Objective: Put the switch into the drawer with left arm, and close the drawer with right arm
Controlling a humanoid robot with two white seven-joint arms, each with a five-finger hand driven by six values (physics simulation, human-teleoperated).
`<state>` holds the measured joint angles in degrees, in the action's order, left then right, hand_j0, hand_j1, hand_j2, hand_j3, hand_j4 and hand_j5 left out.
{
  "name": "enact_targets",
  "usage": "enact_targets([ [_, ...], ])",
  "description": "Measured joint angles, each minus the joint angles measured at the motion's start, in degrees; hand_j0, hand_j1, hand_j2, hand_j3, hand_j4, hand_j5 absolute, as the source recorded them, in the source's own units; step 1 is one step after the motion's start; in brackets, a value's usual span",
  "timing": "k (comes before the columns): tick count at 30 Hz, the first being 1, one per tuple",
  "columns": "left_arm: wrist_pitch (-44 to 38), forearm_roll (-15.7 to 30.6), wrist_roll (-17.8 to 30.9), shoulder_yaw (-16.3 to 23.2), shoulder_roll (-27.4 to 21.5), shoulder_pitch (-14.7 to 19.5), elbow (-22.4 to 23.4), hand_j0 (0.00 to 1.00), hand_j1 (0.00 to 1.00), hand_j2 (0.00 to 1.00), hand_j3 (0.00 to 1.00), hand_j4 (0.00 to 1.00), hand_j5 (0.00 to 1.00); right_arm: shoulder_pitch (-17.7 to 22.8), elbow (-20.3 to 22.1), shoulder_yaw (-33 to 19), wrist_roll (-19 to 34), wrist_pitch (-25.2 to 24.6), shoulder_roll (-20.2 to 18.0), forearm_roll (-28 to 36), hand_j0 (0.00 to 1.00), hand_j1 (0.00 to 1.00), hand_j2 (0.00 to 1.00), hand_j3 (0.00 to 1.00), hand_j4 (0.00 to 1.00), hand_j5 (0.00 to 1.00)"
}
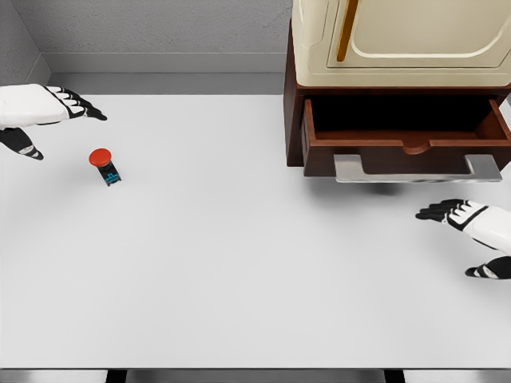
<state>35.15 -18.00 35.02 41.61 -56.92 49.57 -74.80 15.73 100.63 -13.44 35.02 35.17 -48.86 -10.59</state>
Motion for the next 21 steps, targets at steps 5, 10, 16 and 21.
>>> enact_targets([
  [5,-0.03,-1.3,0.0,1.43,1.67,0.53,1.54,1.0,1.0,1.0,1.0,1.0,1.0,-0.26,-0.01,0.21,0.0,0.0,-0.02,0.06,1.0,1.0,1.0,1.0,1.0,1.0],
  [10,-0.02,-5.12,0.0,4.34,9.34,1.15,10.5,1.0,1.0,1.0,1.0,1.0,1.0,0.17,-0.02,0.18,0.0,0.0,-0.03,0.06,1.0,1.0,1.0,1.0,1.0,1.0],
  [16,0.0,-6.5,0.0,5.86,12.16,2.29,17.28,0.97,0.97,0.97,0.97,0.97,0.97,2.99,-0.22,-1.57,0.0,0.02,0.22,0.29,1.0,1.0,1.0,1.0,1.0,1.0],
  [21,-0.01,-6.72,0.0,6.12,12.53,2.29,18.17,0.86,0.86,0.86,0.86,0.86,0.86,4.3,-0.44,-3.64,0.0,0.02,1.04,0.73,1.0,1.0,1.0,1.0,1.0,1.0],
])
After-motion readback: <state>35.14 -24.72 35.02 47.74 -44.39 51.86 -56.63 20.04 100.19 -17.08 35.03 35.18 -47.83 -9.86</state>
